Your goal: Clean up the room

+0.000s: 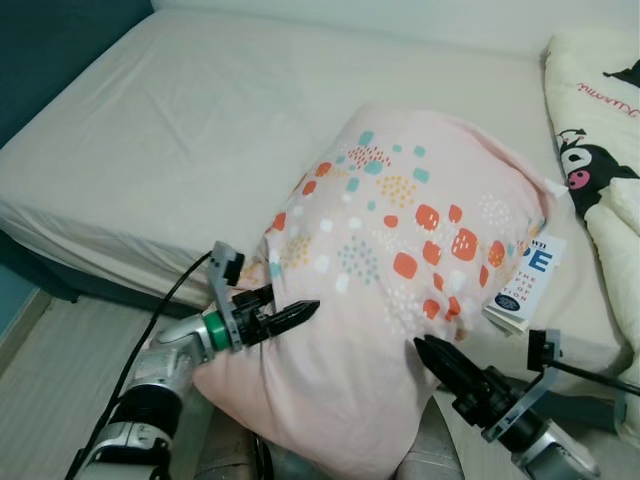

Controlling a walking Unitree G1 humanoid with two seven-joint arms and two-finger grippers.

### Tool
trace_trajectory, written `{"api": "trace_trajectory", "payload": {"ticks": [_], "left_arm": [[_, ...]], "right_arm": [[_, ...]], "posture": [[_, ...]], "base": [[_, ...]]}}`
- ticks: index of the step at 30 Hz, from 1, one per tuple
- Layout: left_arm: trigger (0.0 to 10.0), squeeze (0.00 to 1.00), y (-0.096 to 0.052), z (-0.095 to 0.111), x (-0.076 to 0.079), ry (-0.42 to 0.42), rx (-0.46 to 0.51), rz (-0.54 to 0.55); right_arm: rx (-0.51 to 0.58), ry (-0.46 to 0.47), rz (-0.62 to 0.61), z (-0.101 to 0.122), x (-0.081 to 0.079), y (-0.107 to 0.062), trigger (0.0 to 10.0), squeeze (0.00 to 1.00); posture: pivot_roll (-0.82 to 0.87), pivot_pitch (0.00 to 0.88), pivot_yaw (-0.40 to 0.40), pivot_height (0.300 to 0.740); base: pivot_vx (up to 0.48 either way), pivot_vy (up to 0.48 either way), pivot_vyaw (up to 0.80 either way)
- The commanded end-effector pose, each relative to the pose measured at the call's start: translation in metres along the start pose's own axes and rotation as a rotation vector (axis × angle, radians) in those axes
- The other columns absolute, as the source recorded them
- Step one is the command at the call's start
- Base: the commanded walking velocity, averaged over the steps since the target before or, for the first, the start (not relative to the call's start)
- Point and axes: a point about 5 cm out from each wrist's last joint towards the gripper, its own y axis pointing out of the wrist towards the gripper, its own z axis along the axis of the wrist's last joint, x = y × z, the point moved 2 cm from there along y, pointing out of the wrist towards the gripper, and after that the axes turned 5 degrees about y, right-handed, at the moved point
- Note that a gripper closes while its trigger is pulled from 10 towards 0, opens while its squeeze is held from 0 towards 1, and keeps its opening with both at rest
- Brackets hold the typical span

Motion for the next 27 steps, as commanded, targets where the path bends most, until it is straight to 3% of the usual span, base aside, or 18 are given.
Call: {"api": "trace_trajectory", "payload": {"ticks": [1, 7, 8, 9, 15, 20, 21, 22, 23, 24, 25, 27], "left_arm": [[10.0, 1.0, 0.006, -0.011, 0.005, -0.001, -0.047, 0.0], [10.0, 1.0, 0.018, -0.011, 0.01, -0.039, -0.047, -0.031], [10.0, 0.67, 0.02, -0.012, 0.013, -0.051, -0.052, -0.053], [10.0, 0.0, 0.022, -0.016, 0.018, -0.063, -0.072, -0.095], [10.0, 0.0, 0.027, -0.027, 0.031, -0.068, -0.127, -0.205], [10.0, 0.0, 0.027, -0.027, 0.041, -0.118, -0.139, -0.315], [9.3, 0.0, 0.028, -0.025, 0.043, -0.114, -0.133, -0.326], [9.3, 0.0, 0.028, -0.025, 0.043, -0.114, -0.133, -0.326], [4.7, 0.0, 0.03, -0.021, 0.042, -0.101, -0.114, -0.313], [4.7, 0.0, 0.031, -0.019, 0.041, -0.093, -0.1, -0.301], [0.2, 0.0, 0.033, -0.016, 0.04, -0.084, -0.078, -0.278], [0.0, 0.0, 0.036, -0.013, 0.038, -0.078, -0.058, -0.261]], "right_arm": [[-0.012, 0.019, -0.008, -0.004, 0.001, -0.005, 10.0, 0.0], [-0.009, 0.02, 0.0, -0.001, -0.001, -0.002, 10.0, 0.0], [-0.009, 0.02, 0.002, -0.001, -0.001, -0.001, 10.0, 0.0], [-0.009, 0.021, 0.002, -0.001, -0.001, -0.001, 10.0, 0.0], [-0.009, 0.022, -0.001, 0.0, -0.001, -0.001, 10.0, 0.0], [-0.005, 0.024, 0.0, 0.002, -0.001, -0.002, 10.0, 0.0], [-0.004, 0.024, -0.001, 0.003, 0.0, -0.002, 10.0, 0.0], [-0.004, 0.024, -0.001, 0.003, 0.0, -0.002, 10.0, 0.0], [-0.003, 0.024, -0.001, 0.003, 0.0, -0.002, 10.0, 0.0], [-0.003, 0.024, -0.001, 0.003, 0.0, -0.002, 10.0, 0.0], [-0.002, 0.024, 0.0, 0.003, 0.0, -0.001, 10.0, 0.0], [-0.003, 0.024, 0.002, 0.003, -0.001, 0.0, 10.0, 0.0]], "posture": [[0.0, 0.138, 0.041, 0.618], [0.0, 0.138, 0.04, 0.618], [0.0, 0.138, 0.04, 0.618], [-0.01, 0.137, 0.041, 0.618], [-0.01, 0.137, 0.047, 0.618], [-0.01, 0.139, 0.049, 0.618], [-0.01, 0.139, 0.049, 0.618], [-0.01, 0.139, 0.049, 0.618], [-0.01, 0.139, 0.049, 0.618], [-0.01, 0.139, 0.049, 0.618], [-0.01, 0.139, 0.049, 0.618], [-0.01, 0.141, 0.046, 0.618]], "base": [[0.0, 0.0, 0.0], [0.0, 0.0, 0.0], [0.0, 0.0, 0.0], [0.0, 0.0, 0.0], [0.0, 0.0, 0.0], [0.0, 0.0, 0.0], [0.0, 0.0, 0.0], [0.0, 0.0, 0.0], [0.0, 0.0, 0.0], [0.0, 0.0, 0.0], [0.0, 0.0, 0.0], [0.0, 0.0, 0.0]]}}
